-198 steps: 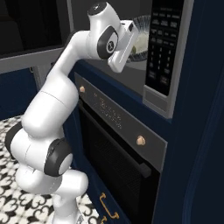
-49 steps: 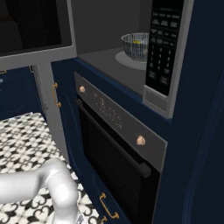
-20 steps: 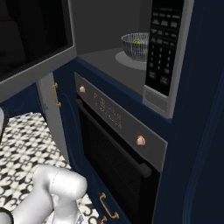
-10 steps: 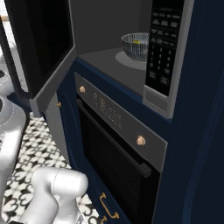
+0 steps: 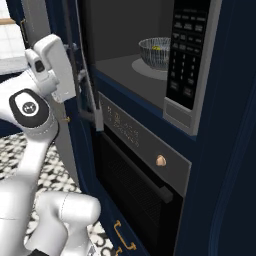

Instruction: Pick the lime from the sink and place it in the bowl. Then pick the bowl and place it in the microwave. Then close the microwave door and press the start button.

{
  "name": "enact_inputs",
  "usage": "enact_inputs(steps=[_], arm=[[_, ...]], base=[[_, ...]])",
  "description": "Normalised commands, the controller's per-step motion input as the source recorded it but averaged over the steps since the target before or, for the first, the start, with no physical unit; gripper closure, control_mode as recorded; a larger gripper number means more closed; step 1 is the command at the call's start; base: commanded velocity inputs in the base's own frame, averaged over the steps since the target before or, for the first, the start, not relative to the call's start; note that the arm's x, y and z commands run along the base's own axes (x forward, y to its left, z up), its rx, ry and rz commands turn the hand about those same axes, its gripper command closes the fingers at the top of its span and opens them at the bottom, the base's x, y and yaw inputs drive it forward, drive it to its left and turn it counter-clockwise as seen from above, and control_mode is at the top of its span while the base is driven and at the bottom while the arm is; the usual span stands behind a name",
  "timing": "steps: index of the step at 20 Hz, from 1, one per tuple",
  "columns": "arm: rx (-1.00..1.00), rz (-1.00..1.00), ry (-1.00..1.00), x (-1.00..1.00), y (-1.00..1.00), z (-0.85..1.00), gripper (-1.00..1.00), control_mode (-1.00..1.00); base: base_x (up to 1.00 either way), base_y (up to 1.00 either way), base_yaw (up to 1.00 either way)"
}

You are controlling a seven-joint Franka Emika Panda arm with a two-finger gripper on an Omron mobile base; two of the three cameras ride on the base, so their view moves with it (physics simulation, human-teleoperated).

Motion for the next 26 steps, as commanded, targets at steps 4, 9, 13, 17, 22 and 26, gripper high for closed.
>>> enact_inputs(steps=[4, 9, 13, 17, 22, 26], arm=[[0.07, 0.08, 0.06, 0.91, -0.44, 0.0, -1.0, -1.0], [0.1, 0.1, 0.0, 0.63, -0.51, 0.0, -1.0, -1.0], [0.12, 0.09, 0.0, 0.5, -0.54, 0.0, -1.0, -1.0], [0.11, 0.08, -0.02, 0.51, -0.44, 0.0, -1.0, -1.0], [0.14, 0.0, -0.02, -0.02, 0.04, 0.0, -1.0, -1.0], [0.25, 0.0, -0.14, -0.94, 0.13, 0.2, -1.0, -1.0]], base=[[0.0, 0.0, 0.0], [0.0, 0.0, 0.0], [0.0, 0.0, 0.0], [0.0, 0.0, 0.0], [0.0, 0.0, 0.0], [0.0, 0.0, 0.0]])
